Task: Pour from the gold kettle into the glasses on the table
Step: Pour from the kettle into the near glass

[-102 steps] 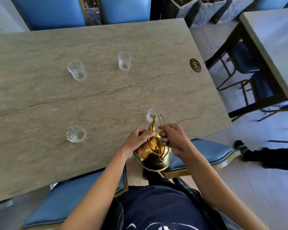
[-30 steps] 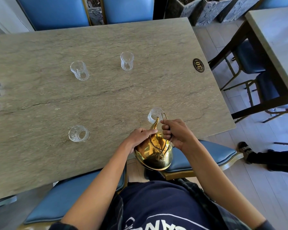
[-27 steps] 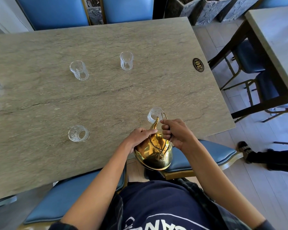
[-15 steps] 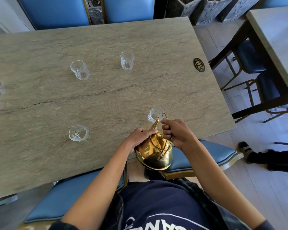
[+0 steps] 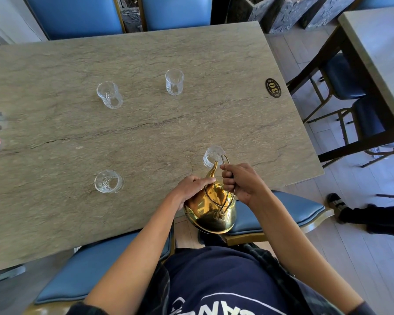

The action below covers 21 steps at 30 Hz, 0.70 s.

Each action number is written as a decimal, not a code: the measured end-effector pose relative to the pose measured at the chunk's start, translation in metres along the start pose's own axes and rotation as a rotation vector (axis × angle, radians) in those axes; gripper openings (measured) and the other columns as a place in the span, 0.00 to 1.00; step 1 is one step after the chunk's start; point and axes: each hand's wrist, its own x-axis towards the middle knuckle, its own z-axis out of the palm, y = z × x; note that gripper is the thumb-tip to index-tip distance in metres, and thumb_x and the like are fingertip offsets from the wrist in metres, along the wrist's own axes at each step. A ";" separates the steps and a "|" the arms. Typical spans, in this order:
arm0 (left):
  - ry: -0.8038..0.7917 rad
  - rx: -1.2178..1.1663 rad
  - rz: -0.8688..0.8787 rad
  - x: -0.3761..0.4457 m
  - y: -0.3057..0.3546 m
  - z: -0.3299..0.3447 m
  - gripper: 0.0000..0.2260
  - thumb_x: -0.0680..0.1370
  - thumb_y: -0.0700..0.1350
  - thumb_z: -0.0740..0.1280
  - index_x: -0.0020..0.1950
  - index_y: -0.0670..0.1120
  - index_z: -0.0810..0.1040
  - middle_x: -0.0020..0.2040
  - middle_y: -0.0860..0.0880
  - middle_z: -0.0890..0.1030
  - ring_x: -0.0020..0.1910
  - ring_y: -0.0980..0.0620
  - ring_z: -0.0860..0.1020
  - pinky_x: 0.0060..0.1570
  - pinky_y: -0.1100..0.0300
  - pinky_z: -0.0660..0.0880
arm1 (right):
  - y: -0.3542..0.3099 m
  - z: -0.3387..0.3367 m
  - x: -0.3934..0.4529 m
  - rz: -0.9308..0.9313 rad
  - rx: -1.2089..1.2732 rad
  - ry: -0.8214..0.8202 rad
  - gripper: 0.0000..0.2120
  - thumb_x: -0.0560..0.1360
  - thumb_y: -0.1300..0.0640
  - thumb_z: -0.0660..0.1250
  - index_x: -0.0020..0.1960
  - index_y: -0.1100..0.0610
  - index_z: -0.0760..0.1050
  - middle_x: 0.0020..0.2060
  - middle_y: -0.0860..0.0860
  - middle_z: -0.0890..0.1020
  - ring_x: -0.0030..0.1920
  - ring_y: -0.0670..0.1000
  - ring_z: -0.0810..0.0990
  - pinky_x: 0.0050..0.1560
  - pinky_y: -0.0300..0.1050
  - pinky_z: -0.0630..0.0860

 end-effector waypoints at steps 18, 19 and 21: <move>0.030 -0.060 0.060 0.005 -0.005 -0.002 0.33 0.69 0.66 0.77 0.67 0.50 0.79 0.58 0.46 0.85 0.56 0.47 0.84 0.51 0.54 0.80 | 0.012 0.004 0.003 -0.034 -0.036 0.044 0.06 0.82 0.63 0.60 0.56 0.65 0.73 0.26 0.49 0.69 0.23 0.44 0.65 0.23 0.37 0.64; 0.026 -0.066 0.069 0.006 -0.005 -0.003 0.34 0.68 0.67 0.77 0.68 0.51 0.79 0.59 0.46 0.85 0.56 0.48 0.84 0.52 0.53 0.81 | 0.013 0.005 0.002 -0.042 -0.042 0.051 0.06 0.82 0.63 0.60 0.55 0.64 0.73 0.26 0.48 0.69 0.24 0.45 0.65 0.24 0.37 0.64; 0.006 -0.082 0.080 0.006 -0.006 -0.005 0.35 0.67 0.67 0.78 0.69 0.51 0.78 0.60 0.46 0.85 0.57 0.48 0.84 0.56 0.51 0.81 | 0.016 0.008 0.000 -0.058 -0.053 0.073 0.05 0.82 0.63 0.60 0.54 0.64 0.73 0.26 0.49 0.69 0.24 0.45 0.66 0.24 0.38 0.64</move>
